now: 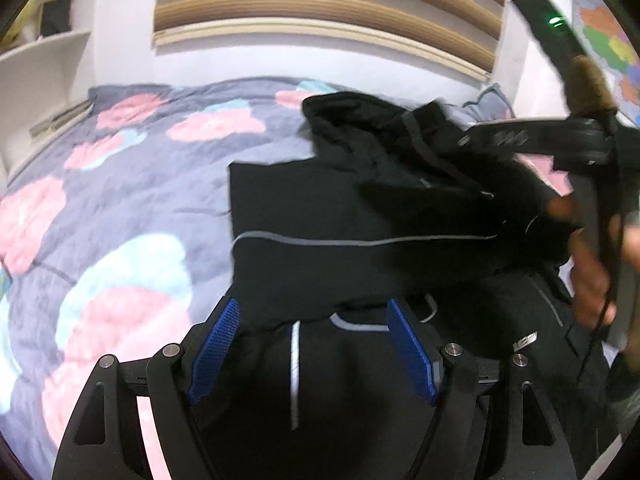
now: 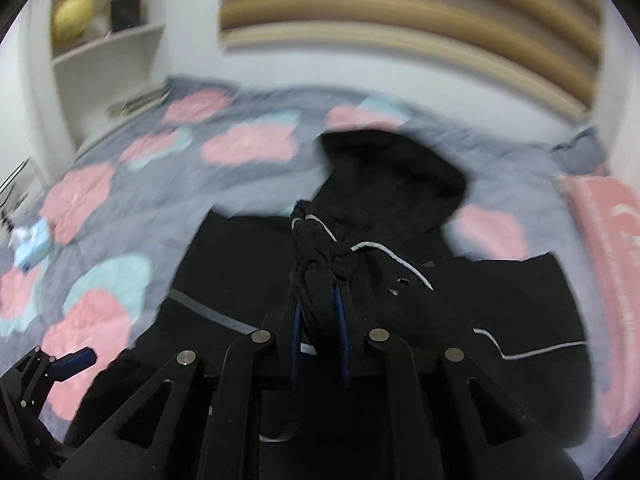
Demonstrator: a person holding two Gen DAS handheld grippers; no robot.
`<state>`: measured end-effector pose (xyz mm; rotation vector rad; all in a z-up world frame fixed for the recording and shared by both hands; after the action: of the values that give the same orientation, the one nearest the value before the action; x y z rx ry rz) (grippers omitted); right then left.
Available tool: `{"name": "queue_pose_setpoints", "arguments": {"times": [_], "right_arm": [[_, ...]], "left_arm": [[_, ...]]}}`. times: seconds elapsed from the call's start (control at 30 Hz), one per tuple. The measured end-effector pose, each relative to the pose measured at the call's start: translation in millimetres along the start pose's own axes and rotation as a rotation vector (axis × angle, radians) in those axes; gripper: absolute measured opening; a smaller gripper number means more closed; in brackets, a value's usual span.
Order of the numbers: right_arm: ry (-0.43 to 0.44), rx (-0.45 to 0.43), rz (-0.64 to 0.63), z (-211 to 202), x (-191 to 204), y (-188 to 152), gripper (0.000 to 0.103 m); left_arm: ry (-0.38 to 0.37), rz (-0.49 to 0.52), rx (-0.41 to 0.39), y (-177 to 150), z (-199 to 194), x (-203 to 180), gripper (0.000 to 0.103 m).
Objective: Fold large clothes
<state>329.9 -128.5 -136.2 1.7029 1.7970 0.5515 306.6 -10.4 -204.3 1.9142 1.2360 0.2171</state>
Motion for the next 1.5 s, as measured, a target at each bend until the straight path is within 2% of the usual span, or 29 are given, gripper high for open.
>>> {"name": "queue_pose_setpoints", "arguments": {"times": [0.07, 0.13, 0.27, 0.47, 0.53, 0.63, 0.7, 0.77, 0.83, 0.9, 0.93, 0.97, 1.07, 1.2, 1.27, 1.33, 1.4, 1.5], "right_arm": [[0.091, 0.045, 0.006, 8, 18, -13, 0.033], [0.117, 0.043, 0.014, 6, 14, -19, 0.047], [0.114, 0.002, 0.078, -14, -31, -21, 0.048], [-0.137, -0.006, 0.193, -19, -178, -50, 0.05], [-0.167, 0.025, 0.232, -12, -213, -66, 0.05], [-0.193, 0.079, 0.267, 8, -245, -88, 0.05], [-0.18, 0.109, 0.265, 23, -250, -102, 0.05], [-0.17, 0.147, 0.249, 41, -247, -117, 0.05], [-0.187, 0.191, 0.217, 61, -241, -132, 0.052], [-0.204, 0.219, 0.19, 75, -237, -139, 0.054], [-0.211, 0.22, 0.187, 75, -236, -140, 0.054], [-0.21, 0.222, 0.189, 75, -237, -140, 0.054], [-0.164, 0.214, 0.217, 62, -237, -130, 0.054], [-0.14, 0.17, 0.202, 42, -224, -110, 0.054], [-0.126, 0.154, 0.182, 38, -212, -101, 0.054], [-0.131, 0.159, 0.157, 42, -199, -95, 0.054], [-0.121, 0.188, 0.156, 56, -188, -97, 0.054], [-0.136, 0.245, 0.159, 81, -180, -113, 0.055]], "left_arm": [[-0.006, -0.013, 0.004, -4, -2, 5, 0.077], [-0.015, -0.018, 0.006, -4, -5, 8, 0.077], [-0.044, -0.017, 0.013, 6, 1, 5, 0.077], [-0.16, -0.046, 0.039, 37, 42, -12, 0.077], [-0.14, -0.1, 0.031, 50, 60, -4, 0.077], [-0.154, -0.2, 0.05, 56, 88, 8, 0.077], [-0.156, -0.266, 0.09, 53, 109, 17, 0.077], [-0.191, -0.313, 0.118, 47, 126, 20, 0.077], [-0.222, -0.328, 0.139, 42, 140, 15, 0.077], [-0.21, -0.299, 0.133, 42, 145, 10, 0.05], [-0.211, -0.287, 0.139, 42, 146, 7, 0.032], [-0.196, -0.263, 0.13, 45, 144, 5, 0.028], [-0.185, -0.172, 0.035, 65, 115, -5, 0.025], [-0.223, -0.163, -0.104, 103, 60, -4, 0.025], [-0.2, -0.151, -0.128, 114, 40, 6, 0.025], [-0.16, -0.154, -0.101, 110, 40, 20, 0.025], [-0.098, -0.18, -0.037, 93, 49, 42, 0.025], [-0.065, -0.266, 0.128, 46, 86, 66, 0.025]]}}
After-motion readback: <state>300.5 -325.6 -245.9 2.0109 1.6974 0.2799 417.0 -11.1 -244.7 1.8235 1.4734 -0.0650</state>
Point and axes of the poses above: each gripper's, at about its wrist camera, not at the fingertips, and z roughly the way its jaws point, x to its left, y to its top, the point moved 10 cm from there along z, roughly the way its jaws point, and after that the axes turned 13 degrees about -y, right-handed, at the moved point
